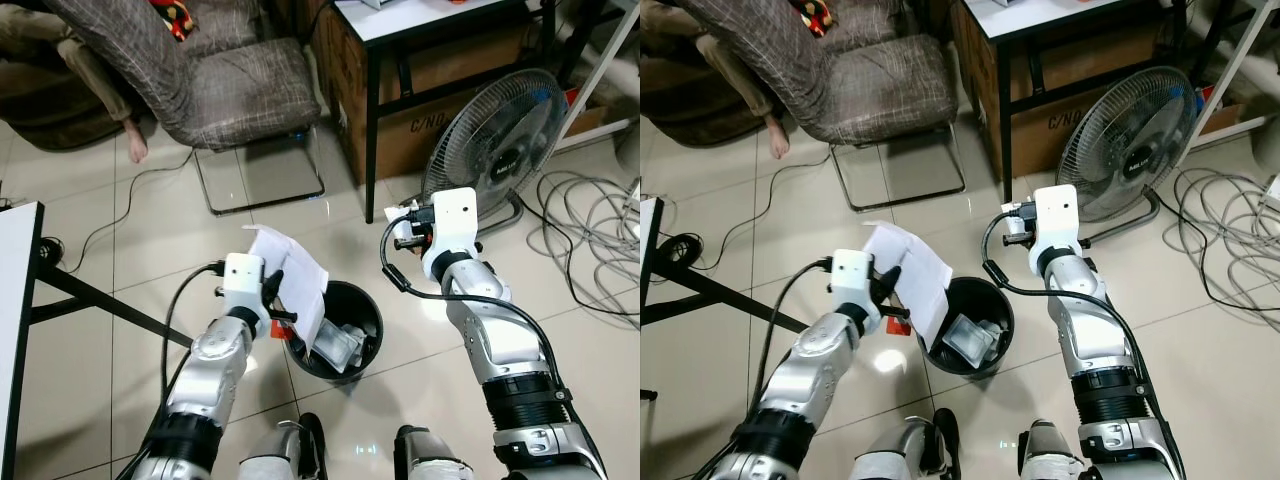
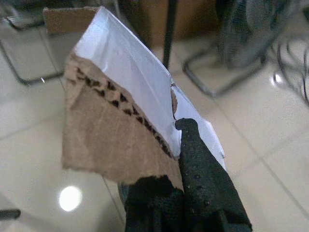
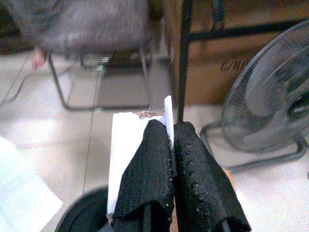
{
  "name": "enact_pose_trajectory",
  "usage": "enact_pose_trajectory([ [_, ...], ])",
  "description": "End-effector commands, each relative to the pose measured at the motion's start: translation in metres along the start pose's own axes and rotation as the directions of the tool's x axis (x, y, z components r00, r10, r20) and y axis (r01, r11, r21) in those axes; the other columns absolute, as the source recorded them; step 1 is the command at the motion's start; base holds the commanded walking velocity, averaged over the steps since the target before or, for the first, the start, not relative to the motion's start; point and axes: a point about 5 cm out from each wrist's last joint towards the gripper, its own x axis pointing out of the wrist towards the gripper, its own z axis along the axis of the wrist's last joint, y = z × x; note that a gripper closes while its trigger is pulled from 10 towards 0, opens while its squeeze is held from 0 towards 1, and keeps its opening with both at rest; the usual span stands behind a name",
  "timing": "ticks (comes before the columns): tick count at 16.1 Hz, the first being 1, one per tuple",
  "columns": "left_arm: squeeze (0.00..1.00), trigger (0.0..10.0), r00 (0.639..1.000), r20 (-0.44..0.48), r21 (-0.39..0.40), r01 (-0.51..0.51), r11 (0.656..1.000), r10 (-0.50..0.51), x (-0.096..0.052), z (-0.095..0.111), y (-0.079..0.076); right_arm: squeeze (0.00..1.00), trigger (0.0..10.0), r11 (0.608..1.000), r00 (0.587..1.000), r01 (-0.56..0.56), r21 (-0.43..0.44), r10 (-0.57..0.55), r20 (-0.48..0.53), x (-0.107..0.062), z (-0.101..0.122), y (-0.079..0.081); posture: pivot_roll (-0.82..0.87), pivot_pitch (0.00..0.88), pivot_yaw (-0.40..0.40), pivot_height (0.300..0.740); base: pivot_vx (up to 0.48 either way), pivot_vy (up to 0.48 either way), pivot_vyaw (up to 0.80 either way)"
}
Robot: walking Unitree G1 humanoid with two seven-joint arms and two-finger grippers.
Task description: Picking trash to rubbish bin
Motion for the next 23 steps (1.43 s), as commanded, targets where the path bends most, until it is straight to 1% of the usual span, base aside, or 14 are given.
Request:
enact_pose_trajectory([
  [1, 0.0, 10.0, 0.998, -0.069, 0.012, 0.009, 1.0, -0.008, -0.001, -0.015, -0.001, 0.0, 10.0, 1.0, 0.999, -0.029, 0.002, 0.029, -0.042, -0.003, -0.008, 0.007, -0.15, 0.245, 0.149, 0.74, 0.0, 0.0, 0.0],
  [3, 0.0, 10.0, 0.991, -0.131, 0.011, 0.023, 1.0, -0.021, 0.003, -0.028, -0.006, 0.0, 10.0, 0.999, 0.997, -0.038, 0.009, 0.039, -0.073, -0.007, -0.013, 0.01, -0.17, 0.255, 0.149, 0.74, 0.0, 0.0, 0.0],
  [5, 0.0, 10.0, 0.985, -0.17, 0.003, 0.031, 1.0, -0.03, 0.004, -0.037, -0.009, 0.0, 10.0, 0.999, 0.995, -0.044, 0.014, 0.045, -0.095, -0.009, -0.015, 0.011, -0.19, 0.264, 0.15, 0.74, 0.0, 0.0, 0.0],
  [7, 0.0, 10.0, 0.965, -0.253, 0.0, 0.077, 0.997, -0.075, 0.005, -0.056, -0.022, 0.0, 10.0, 0.999, 0.986, -0.04, 0.028, 0.044, -0.158, -0.016, -0.021, 0.007, -0.21, 0.281, 0.149, 0.74, 0.0, 0.0, 0.0],
  [8, 0.0, 10.0, 0.965, -0.253, 0.0, 0.077, 0.997, -0.075, 0.005, -0.056, -0.022, 0.0, 10.0, 0.999, 0.986, -0.04, 0.028, 0.044, -0.158, -0.016, -0.021, 0.007, -0.21, 0.281, 0.149, 0.74, 0.0, 0.0, 0.0],
  [10, 0.0, 10.0, 0.954, -0.287, -0.006, 0.092, 0.996, -0.089, 0.005, -0.064, -0.028, 0.0, 10.0, 0.997, 0.969, -0.066, 0.046, 0.075, -0.233, -0.023, -0.029, 0.009, -0.25, 0.291, 0.149, 0.74, 0.0, 0.0, 0.0],
  [11, 0.0, 10.0, 0.954, -0.287, -0.006, 0.092, 0.996, -0.089, 0.005, -0.064, -0.028, 0.0, 10.0, 0.997, 0.969, -0.066, 0.046, 0.075, -0.233, -0.023, -0.029, 0.009, -0.25, 0.291, 0.149, 0.74, 0.0, 0.0, 0.0],
  [12, 0.0, 10.0, 0.949, -0.301, -0.009, 0.095, 0.995, -0.094, 0.005, -0.067, -0.031, 0.0, 10.0, 0.996, 0.963, -0.073, 0.049, 0.083, -0.257, -0.026, -0.032, 0.01, -0.25, 0.293, 0.149, 0.74, 0.0, 0.0, 0.0],
  [13, 0.0, 10.0, 0.943, -0.315, -0.014, 0.109, 0.994, -0.108, 0.006, -0.072, -0.038, 0.0, 10.0, 0.997, 0.956, -0.067, 0.048, 0.078, -0.281, -0.031, -0.035, 0.007, -0.26, 0.296, 0.151, 0.74, 0.0, 0.0, 0.0],
  [14, 0.0, 10.0, 0.943, -0.308, -0.025, 0.121, 0.992, -0.123, 0.006, -0.072, -0.043, 0.0, 10.0, 0.997, 0.956, -0.059, 0.046, 0.07, -0.285, -0.034, -0.036, 0.006, -0.27, 0.298, 0.152, 0.74, 0.0, 0.0, 0.0],
  [17, 0.0, 10.0, 0.954, -0.279, -0.026, 0.104, 0.994, -0.107, 0.008, -0.072, -0.045, 0.0, 10.0, 0.998, 0.955, -0.057, 0.039, 0.066, -0.29, -0.037, -0.032, 0.006, -0.29, 0.308, 0.151, 0.74, 0.0, 0.0, 0.0],
  [19, 0.0, 10.0, 0.959, -0.267, -0.021, 0.089, 0.996, -0.092, 0.008, -0.071, -0.044, 0.0, 10.0, 0.998, 0.956, -0.053, 0.041, 0.062, -0.286, -0.038, -0.03, 0.005, -0.3, 0.311, 0.151, 0.74, 0.0, 0.0, 0.0],
  [21, 0.0, 10.0, 0.969, -0.235, -0.014, 0.069, 0.998, -0.071, 0.011, -0.066, -0.041, 0.0, 10.0, 0.998, 0.958, -0.05, 0.036, 0.058, -0.281, -0.04, -0.028, 0.004, -0.3, 0.314, 0.15, 0.74, 0.0, 0.0, 0.0],
  [23, 0.0, 10.0, 0.976, -0.211, -0.015, 0.045, 0.999, -0.047, 0.013, -0.061, -0.036, 0.0, 10.0, 0.998, 0.96, -0.045, 0.034, 0.053, -0.275, -0.042, -0.025, 0.003, -0.31, 0.316, 0.15, 0.74, 0.0, 0.0, 0.0],
])
